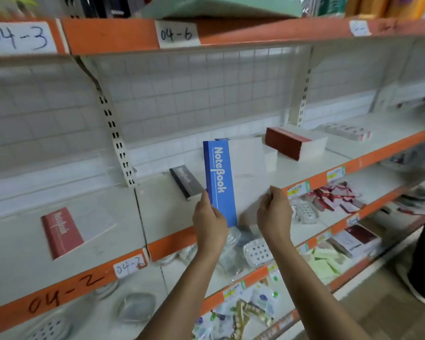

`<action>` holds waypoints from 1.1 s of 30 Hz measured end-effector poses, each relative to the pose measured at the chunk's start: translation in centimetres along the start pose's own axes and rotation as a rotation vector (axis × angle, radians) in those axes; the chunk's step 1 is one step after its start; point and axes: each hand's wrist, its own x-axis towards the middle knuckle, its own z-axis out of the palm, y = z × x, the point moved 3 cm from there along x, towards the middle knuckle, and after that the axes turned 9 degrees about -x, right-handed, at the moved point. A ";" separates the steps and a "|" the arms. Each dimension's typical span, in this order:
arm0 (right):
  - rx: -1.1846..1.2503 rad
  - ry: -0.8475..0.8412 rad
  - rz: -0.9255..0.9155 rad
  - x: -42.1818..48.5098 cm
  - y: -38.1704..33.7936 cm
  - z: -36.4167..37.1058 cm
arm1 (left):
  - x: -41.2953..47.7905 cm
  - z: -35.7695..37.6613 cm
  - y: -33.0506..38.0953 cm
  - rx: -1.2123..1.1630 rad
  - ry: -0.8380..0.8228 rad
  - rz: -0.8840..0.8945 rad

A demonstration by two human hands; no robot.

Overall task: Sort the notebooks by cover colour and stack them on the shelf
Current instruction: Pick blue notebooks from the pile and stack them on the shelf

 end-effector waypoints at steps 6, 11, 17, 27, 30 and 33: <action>-0.129 0.001 -0.068 8.2 2.0 1.6 | 4.8 6.5 1.4 -0.001 0.026 0.072; -0.140 -0.010 -0.158 13.9 2.5 2.8 | 8.5 10.8 2.7 0.018 -0.034 0.104; -0.170 -0.036 -0.237 19.0 2.6 4.1 | 12.6 13.9 3.3 0.100 -0.028 0.079; -0.296 -0.303 -0.330 27.7 3.2 8.1 | 17.5 17.1 3.4 0.215 0.113 -0.026; -0.354 -0.373 -0.349 29.3 3.3 8.8 | 18.6 17.8 3.2 0.227 0.153 -0.043; -0.369 -0.458 -0.331 30.5 3.6 9.8 | 19.7 17.9 2.6 0.273 0.220 -0.044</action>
